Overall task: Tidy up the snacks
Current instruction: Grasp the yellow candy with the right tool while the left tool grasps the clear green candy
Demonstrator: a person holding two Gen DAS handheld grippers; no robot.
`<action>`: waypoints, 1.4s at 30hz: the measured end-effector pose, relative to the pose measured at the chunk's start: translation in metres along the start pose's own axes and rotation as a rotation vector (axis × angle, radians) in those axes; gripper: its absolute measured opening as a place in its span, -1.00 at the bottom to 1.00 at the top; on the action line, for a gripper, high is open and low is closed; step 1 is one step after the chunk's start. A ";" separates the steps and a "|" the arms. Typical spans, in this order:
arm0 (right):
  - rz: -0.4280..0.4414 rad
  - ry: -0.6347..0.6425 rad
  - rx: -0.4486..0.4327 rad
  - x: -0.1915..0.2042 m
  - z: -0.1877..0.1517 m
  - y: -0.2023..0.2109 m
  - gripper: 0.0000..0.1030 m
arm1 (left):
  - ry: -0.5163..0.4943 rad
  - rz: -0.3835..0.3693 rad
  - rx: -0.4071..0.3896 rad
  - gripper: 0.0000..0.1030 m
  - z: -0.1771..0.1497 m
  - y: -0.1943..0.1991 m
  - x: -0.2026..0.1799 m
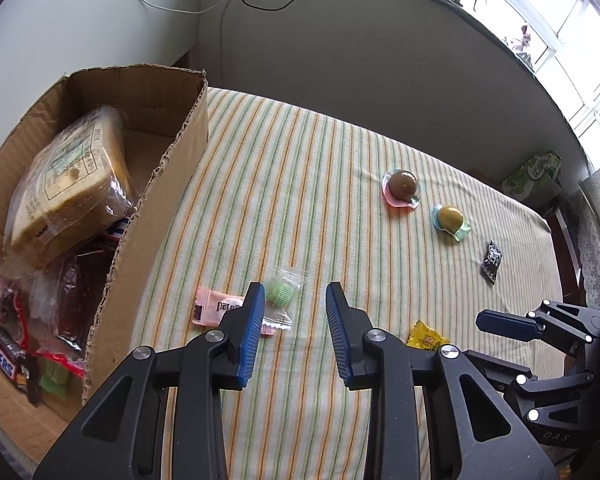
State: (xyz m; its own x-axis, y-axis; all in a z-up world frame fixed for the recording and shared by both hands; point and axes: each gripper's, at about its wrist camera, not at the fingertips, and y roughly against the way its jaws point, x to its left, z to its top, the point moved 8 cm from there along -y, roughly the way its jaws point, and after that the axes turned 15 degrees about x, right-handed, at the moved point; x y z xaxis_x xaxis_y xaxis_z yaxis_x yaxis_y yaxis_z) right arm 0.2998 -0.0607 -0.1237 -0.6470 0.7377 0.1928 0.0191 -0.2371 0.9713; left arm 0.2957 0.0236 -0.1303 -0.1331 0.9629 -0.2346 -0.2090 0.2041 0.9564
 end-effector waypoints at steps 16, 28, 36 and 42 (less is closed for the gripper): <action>-0.080 0.070 0.063 0.013 0.007 -0.026 -0.45 | -0.045 0.030 0.037 -0.64 0.000 -0.025 -0.006; 0.004 -0.008 0.052 0.003 0.002 -0.019 -0.85 | -0.052 0.031 0.033 -0.69 0.004 -0.029 -0.012; 0.031 -0.045 0.085 0.001 0.006 -0.026 -0.42 | -0.050 0.019 0.029 -0.69 0.002 -0.027 -0.013; -0.018 -0.032 0.051 0.008 0.022 -0.027 0.14 | -0.044 0.014 0.028 -0.69 0.000 -0.026 -0.010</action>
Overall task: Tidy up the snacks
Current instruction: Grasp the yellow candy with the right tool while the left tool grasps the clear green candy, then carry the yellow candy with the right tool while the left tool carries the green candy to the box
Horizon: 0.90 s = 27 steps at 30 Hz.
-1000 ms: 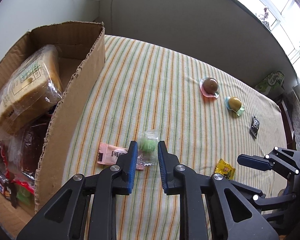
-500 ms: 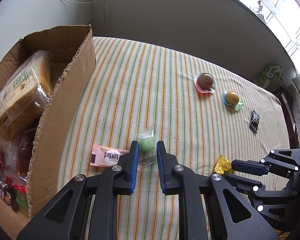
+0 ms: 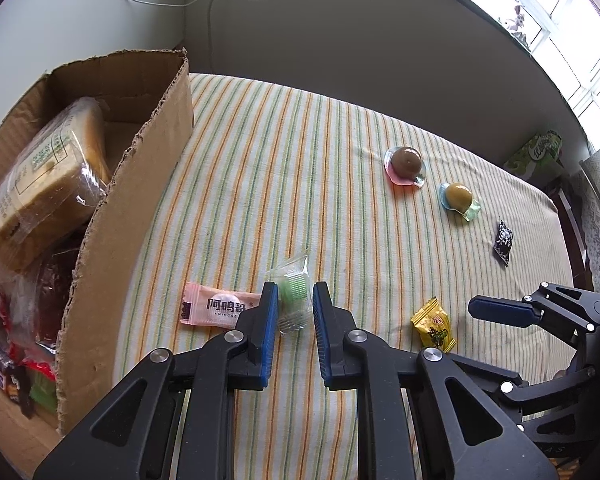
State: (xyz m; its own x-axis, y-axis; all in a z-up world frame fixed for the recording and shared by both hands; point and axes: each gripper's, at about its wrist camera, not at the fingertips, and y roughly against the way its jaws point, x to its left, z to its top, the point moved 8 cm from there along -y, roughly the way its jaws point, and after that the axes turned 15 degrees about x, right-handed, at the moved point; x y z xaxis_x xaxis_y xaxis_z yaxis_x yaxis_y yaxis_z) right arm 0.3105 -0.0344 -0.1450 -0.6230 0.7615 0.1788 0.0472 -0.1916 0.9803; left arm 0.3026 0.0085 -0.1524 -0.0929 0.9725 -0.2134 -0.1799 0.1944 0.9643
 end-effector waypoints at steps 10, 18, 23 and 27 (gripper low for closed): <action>-0.036 0.005 0.011 0.004 0.013 -0.003 -0.53 | 0.002 -0.018 -0.012 -0.69 -0.003 0.010 0.008; -0.006 -0.045 -0.039 0.003 0.013 0.027 -0.53 | 0.016 -0.047 -0.034 -0.69 -0.008 0.036 0.009; 0.011 -0.039 -0.074 0.015 0.010 0.055 -0.53 | 0.021 -0.064 -0.059 -0.69 -0.011 0.060 0.013; 0.025 -0.024 -0.097 0.033 0.019 0.068 -0.53 | 0.032 -0.069 -0.082 -0.69 -0.014 0.081 0.019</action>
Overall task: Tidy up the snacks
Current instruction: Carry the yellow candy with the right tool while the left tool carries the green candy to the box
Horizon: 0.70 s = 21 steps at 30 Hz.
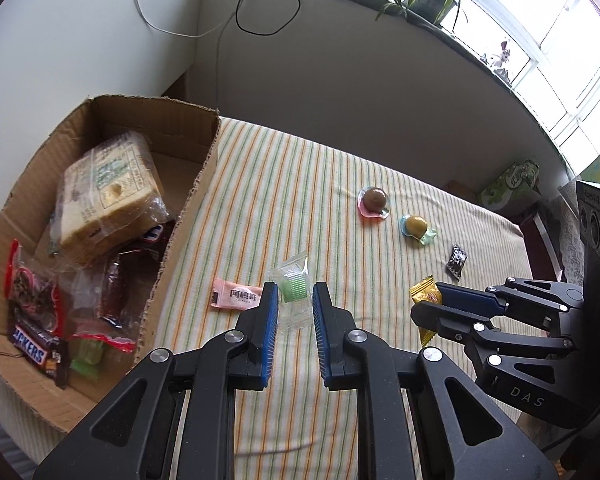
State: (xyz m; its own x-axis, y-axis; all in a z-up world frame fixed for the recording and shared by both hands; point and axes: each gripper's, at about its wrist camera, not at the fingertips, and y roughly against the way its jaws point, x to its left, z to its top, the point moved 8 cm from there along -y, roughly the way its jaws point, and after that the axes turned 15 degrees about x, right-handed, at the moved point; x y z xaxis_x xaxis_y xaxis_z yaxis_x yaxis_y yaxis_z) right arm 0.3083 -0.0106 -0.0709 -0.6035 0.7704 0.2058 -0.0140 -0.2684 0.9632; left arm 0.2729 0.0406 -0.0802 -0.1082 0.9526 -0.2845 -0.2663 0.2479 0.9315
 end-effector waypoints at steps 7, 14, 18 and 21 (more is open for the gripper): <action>0.024 0.041 -0.022 0.042 0.026 0.007 -0.53 | 0.040 0.012 -0.032 -0.69 -0.005 0.027 0.022; 0.046 0.097 -0.024 0.084 0.047 0.008 -0.53 | 0.097 0.040 -0.048 -0.69 -0.013 0.044 0.059; 0.060 0.124 -0.018 0.106 0.059 0.002 -0.53 | 0.126 0.058 -0.053 -0.69 -0.019 0.049 0.079; 0.063 0.147 -0.008 0.121 0.068 -0.004 -0.53 | 0.146 0.069 -0.056 -0.69 -0.023 0.053 0.095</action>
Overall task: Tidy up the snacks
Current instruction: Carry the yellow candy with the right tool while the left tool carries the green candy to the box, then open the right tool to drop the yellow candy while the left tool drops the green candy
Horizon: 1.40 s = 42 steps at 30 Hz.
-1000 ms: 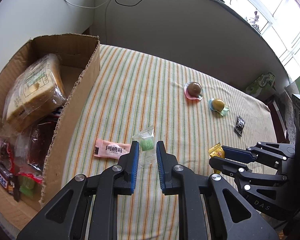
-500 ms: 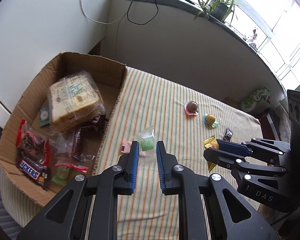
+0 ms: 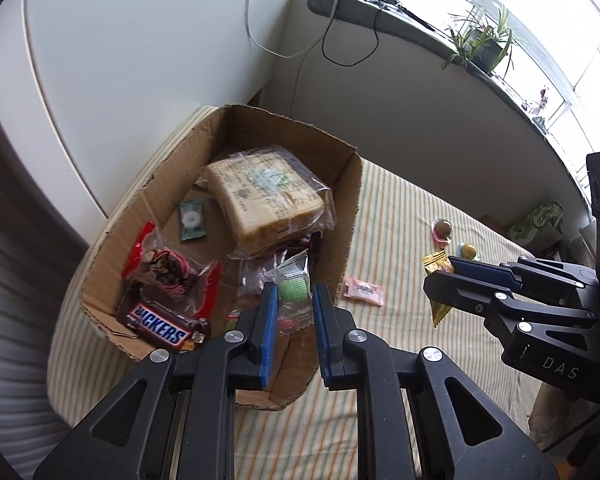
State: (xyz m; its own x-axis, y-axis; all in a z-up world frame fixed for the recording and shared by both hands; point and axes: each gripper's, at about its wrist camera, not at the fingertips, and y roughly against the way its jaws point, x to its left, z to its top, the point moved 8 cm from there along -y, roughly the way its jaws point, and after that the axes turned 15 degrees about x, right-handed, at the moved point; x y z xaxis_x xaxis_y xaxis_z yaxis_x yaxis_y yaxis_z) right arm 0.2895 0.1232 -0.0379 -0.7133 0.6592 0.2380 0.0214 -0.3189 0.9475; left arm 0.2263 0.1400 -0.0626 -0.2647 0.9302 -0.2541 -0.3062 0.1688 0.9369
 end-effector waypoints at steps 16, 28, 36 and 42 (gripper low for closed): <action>-0.019 0.046 0.100 0.034 0.040 -0.044 -0.53 | 0.089 0.006 0.006 -0.69 -0.001 -0.005 0.049; -0.045 -0.006 0.177 0.025 0.060 -0.056 -0.53 | 0.149 -0.028 -0.021 -0.69 0.005 0.003 0.076; -0.001 -0.076 0.212 0.023 0.066 -0.063 -0.53 | 0.110 -0.020 -0.033 -0.69 0.006 0.009 0.079; -0.025 -0.098 0.222 0.020 0.065 -0.063 -0.24 | 0.117 -0.030 -0.029 -0.65 0.004 0.007 0.085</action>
State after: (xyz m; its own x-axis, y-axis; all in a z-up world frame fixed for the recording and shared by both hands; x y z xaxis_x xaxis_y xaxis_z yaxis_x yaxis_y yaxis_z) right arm 0.3190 0.2007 -0.0789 -0.6446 0.7311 0.2235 0.1659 -0.1515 0.9744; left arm 0.2051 0.2221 -0.0764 -0.3597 0.8802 -0.3097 -0.3411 0.1850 0.9217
